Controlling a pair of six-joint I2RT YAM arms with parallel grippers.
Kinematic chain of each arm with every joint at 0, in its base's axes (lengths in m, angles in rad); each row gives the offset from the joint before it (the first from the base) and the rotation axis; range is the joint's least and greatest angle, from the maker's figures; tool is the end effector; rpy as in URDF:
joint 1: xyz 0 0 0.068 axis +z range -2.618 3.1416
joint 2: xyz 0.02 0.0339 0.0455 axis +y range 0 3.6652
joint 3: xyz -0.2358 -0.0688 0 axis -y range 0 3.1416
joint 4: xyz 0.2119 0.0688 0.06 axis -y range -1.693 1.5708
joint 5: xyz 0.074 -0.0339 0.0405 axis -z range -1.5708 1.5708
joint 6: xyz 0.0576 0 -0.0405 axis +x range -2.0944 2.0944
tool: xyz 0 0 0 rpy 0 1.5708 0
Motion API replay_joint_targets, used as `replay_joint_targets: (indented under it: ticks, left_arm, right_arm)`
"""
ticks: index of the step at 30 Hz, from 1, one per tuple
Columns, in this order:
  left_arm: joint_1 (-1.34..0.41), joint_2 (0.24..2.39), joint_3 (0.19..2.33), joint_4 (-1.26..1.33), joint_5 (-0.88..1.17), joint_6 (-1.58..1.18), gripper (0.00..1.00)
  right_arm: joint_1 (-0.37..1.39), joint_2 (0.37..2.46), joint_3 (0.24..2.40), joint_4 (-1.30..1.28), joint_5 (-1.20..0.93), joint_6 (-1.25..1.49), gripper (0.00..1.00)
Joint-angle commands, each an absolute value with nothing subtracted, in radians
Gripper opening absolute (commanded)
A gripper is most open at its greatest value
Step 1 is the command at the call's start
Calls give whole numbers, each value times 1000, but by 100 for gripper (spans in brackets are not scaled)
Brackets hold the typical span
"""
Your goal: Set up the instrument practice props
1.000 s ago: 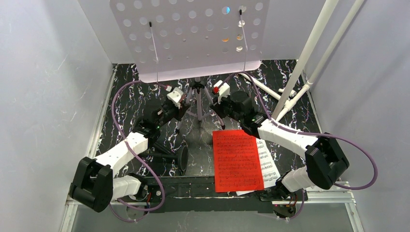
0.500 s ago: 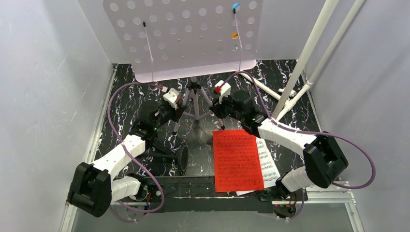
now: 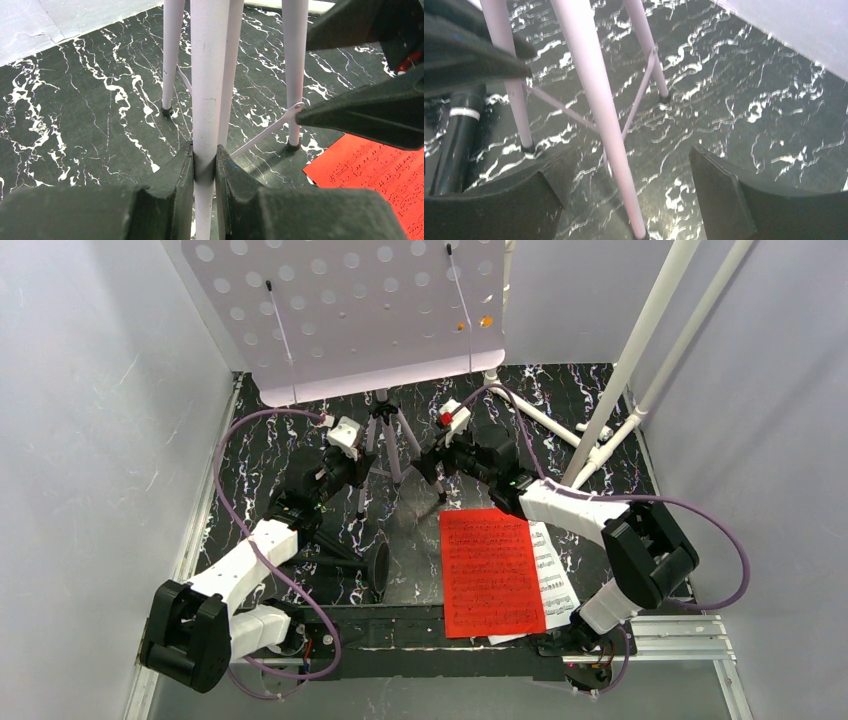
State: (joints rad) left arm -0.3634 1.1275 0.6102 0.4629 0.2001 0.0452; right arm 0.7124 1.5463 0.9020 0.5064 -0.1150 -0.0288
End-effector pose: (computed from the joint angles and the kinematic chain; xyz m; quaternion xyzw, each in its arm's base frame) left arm 0.2417 -0.1042 0.2668 0.2138 0.6935 -0.1800 0.6640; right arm 0.2603 0.2336 0.2519 -0.3079 0.6881 0.2606 0.6032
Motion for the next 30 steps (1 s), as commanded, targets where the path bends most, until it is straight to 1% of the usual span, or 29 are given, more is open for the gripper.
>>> replay_joint_targets:
  ticks: [1,3,8,10,13,14,15,16,17,18,20,21,23,24,27,30]
  left_arm:
    - [-372,1127,579,368,125,63,0]
    - [-375,1126,580,367,124,67,0]
    - [-380,1123,579,367,122,76,0]
    - [-381,1120,580,367,128,76,0]
    - [-380,1115,581,367,160,71,0]
    - [-381,1114,582,366,170,65,0]
    - [-382,1112,584,367,179,56,0]
    - [-381,1110,585,368,191,47,0]
    - [-381,1108,586,367,208,38,0]
    - [-381,1109,592,368,226,26,1]
    - [-381,1113,605,371,234,-22,30]
    - [-381,1123,618,371,250,-40,42]
    - [-380,1148,646,379,280,-83,53]
    - [-381,1160,660,387,288,-100,56]
    - [-380,1190,689,423,282,-141,60]
    - [-379,1217,694,491,261,-186,60]
  right_arm:
    - [718,1585,1014,645,-134,-16,91]
    - [720,1619,1063,622,-127,-10,89]
    - [727,1673,1149,589,-182,-30,58]
    - [735,1684,1164,574,-189,-52,48]
    - [738,1687,1153,573,-198,-79,43]
    - [738,1686,1145,576,-205,-92,38]
    - [738,1685,1138,578,-208,-105,27]
    - [738,1684,1128,578,-209,-128,13]
    - [738,1681,1115,583,-206,-149,1]
    - [738,1677,1097,589,-195,-170,1]
    - [738,1673,1079,591,-194,-200,1]
    - [738,1672,1081,580,-203,-216,1]
    - [738,1675,1087,556,-224,-225,1]
    - [738,1677,1090,554,-232,-226,1]
    - [738,1678,1085,556,-241,-216,1]
    - [737,1684,1082,563,-249,-206,1]
